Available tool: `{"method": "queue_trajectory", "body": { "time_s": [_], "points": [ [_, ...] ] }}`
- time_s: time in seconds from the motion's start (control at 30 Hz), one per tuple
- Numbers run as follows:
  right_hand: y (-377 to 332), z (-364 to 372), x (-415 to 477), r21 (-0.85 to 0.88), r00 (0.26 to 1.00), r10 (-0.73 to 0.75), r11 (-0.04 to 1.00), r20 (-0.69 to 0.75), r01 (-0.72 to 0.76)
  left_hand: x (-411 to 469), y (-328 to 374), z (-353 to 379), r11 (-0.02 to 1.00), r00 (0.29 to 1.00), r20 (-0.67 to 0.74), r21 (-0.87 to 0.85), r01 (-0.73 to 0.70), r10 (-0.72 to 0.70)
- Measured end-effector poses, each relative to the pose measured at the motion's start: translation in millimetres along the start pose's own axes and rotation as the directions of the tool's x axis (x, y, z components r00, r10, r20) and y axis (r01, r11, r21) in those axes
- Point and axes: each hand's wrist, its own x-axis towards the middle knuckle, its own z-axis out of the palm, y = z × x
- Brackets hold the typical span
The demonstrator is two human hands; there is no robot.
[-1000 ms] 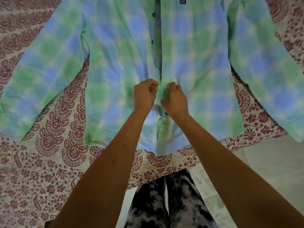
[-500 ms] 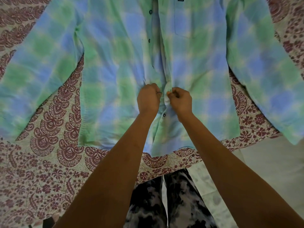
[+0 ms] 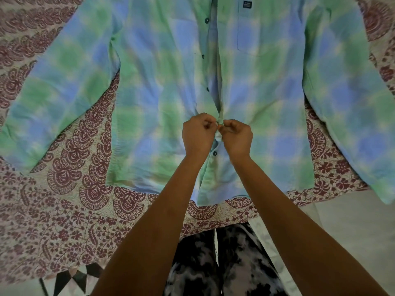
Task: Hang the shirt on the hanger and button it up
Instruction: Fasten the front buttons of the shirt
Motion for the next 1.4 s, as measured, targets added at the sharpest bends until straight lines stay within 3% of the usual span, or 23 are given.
{"method": "queue_trajectory", "body": {
  "time_s": [0.17, 0.27, 0.63, 0.77, 0.87, 0.97, 1.1, 1.27, 1.4],
  "points": [
    [3, 2, 0, 0.105, 0.994, 0.111, 0.988, 0.013, -0.112, -1, 3, 2, 1.000, 1.000, -0.002, -0.013, 0.020, -0.020],
    [2, 1, -2, 0.060, 0.996, 0.085, 0.995, 0.003, -0.085, 1, 1, 3, 0.997, 0.998, 0.020, -0.048, 0.053, -0.053],
    [6, -6, 16, 0.149, 0.977, -0.019, 0.989, 0.210, -0.013, 18, -18, -1, 0.949, 0.975, 0.125, -0.234, 0.210, -0.185],
    [6, -3, 7, 0.037, 0.984, -0.129, 0.991, 0.122, 0.125, 18, -17, -1, 0.948, 0.969, 0.148, -0.224, 0.226, -0.196],
    [6, 0, -3, -0.154, 0.954, -0.297, 0.942, 0.037, 0.299, 17, -10, -2, 0.913, 0.951, 0.195, -0.287, 0.289, -0.240],
    [7, 3, -11, -0.244, 0.921, -0.390, 0.895, -0.017, 0.374, 14, -4, -4, 0.861, 0.925, 0.266, -0.362, 0.357, -0.272],
    [10, 8, -22, -0.193, 0.921, -0.383, 0.911, -0.069, 0.364, 16, -1, -6, 0.789, 0.901, 0.285, -0.441, 0.427, -0.327],
    [7, 16, -23, -0.092, 0.941, -0.298, 0.954, -0.162, 0.287, 22, -3, -5, 0.800, 0.908, 0.292, -0.441, 0.407, -0.301],
    [7, 18, -25, -0.075, 0.949, -0.279, 0.960, -0.146, 0.270, 20, -9, -5, 0.748, 0.900, 0.313, -0.507, 0.428, -0.303]
  ]
}}
